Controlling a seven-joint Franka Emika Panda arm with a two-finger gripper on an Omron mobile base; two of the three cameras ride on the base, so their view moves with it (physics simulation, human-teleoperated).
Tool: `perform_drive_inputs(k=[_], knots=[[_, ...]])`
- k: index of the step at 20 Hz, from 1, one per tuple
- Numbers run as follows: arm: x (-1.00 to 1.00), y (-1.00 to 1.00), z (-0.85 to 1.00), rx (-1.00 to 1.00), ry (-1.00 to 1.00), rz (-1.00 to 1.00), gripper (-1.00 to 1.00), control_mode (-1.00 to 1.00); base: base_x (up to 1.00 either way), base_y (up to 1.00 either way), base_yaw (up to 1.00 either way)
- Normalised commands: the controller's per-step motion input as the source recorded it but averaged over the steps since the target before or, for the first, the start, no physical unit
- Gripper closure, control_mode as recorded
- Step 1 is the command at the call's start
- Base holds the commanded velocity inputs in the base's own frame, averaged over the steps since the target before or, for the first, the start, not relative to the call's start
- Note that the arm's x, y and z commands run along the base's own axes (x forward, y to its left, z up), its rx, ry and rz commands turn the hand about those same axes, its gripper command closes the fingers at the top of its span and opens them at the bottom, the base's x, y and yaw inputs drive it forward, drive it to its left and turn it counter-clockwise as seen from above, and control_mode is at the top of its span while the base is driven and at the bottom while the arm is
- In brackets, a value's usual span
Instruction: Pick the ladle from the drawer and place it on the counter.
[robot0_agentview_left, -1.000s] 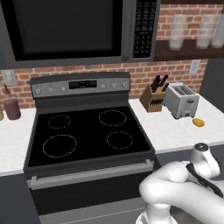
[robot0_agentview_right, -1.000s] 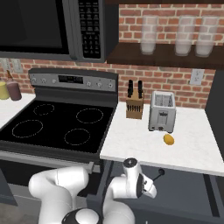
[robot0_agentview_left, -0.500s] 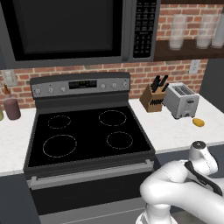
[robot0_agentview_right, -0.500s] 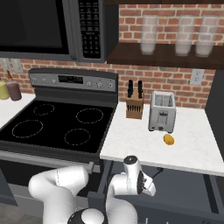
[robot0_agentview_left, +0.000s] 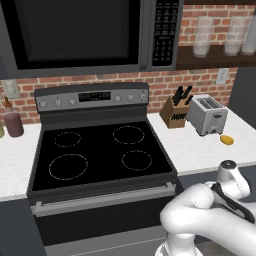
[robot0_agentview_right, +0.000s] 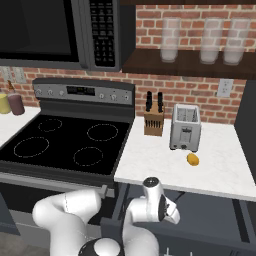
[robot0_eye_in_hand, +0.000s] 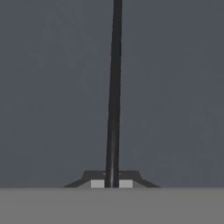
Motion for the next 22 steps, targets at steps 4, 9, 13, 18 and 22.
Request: perform_drive_inputs(k=[4,9,13,18,22], knots=[[-0.09,-0.17,0.13,0.0,0.0,-0.02,1.0,-1.0,0.0,0.0,0.0],[-0.28,-0.29,0.23,0.0,0.0,-0.02,1.0,-1.0,0.0,0.0,0.0],[-0.09,-0.31,0.38,0.0,0.06,-0.01,1.0,-1.0,0.0,0.0,0.0],[-0.09,-0.22,0.57,0.0,0.11,0.0,1.0,-1.0,0.0,0.0,0.0],[-0.65,-0.26,0.39,0.02,0.03,0.0,1.0,-1.0,0.0,0.0,0.0]])
